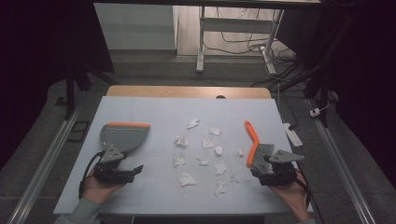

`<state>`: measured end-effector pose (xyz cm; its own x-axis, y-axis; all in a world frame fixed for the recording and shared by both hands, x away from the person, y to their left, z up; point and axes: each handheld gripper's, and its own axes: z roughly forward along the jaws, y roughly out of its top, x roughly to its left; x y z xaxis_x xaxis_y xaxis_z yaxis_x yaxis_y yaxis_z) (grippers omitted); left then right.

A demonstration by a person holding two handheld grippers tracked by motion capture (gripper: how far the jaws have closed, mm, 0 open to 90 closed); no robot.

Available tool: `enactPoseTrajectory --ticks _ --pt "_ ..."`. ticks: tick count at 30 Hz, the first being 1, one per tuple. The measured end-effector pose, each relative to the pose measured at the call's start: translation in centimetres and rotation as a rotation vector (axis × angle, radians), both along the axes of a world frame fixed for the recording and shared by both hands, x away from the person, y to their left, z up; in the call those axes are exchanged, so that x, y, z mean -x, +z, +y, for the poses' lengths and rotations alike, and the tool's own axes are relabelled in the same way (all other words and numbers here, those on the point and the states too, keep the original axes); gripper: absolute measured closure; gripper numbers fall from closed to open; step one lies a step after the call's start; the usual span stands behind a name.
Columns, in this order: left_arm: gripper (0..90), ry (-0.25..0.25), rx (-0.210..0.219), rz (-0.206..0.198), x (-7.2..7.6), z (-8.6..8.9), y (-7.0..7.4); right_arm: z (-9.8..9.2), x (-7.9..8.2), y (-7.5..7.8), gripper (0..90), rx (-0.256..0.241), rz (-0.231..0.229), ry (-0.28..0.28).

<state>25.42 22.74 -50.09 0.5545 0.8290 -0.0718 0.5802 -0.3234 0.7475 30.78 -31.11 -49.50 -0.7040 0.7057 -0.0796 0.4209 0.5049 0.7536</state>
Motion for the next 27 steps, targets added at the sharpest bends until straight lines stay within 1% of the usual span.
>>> enactPoseTrajectory --ticks 6,13,24,27 --pt "20.8 -0.01 -0.007 0.007 -0.2 -0.32 -0.21 -0.05 0.24 0.07 23.0 0.004 -0.003 0.003" --pt "20.8 -0.001 -0.005 -0.007 -0.05 -0.2 -0.06 0.0 0.29 0.06 22.9 0.002 -0.003 -0.002" --pt "20.7 0.002 -0.009 -0.003 -0.01 -0.23 -0.19 0.19 0.45 -0.07 23.0 0.009 0.002 -0.018" --pt "20.7 0.001 -0.009 -0.006 -0.03 -0.24 -0.17 0.36 0.6 0.04 24.2 0.0 -0.006 -0.03"
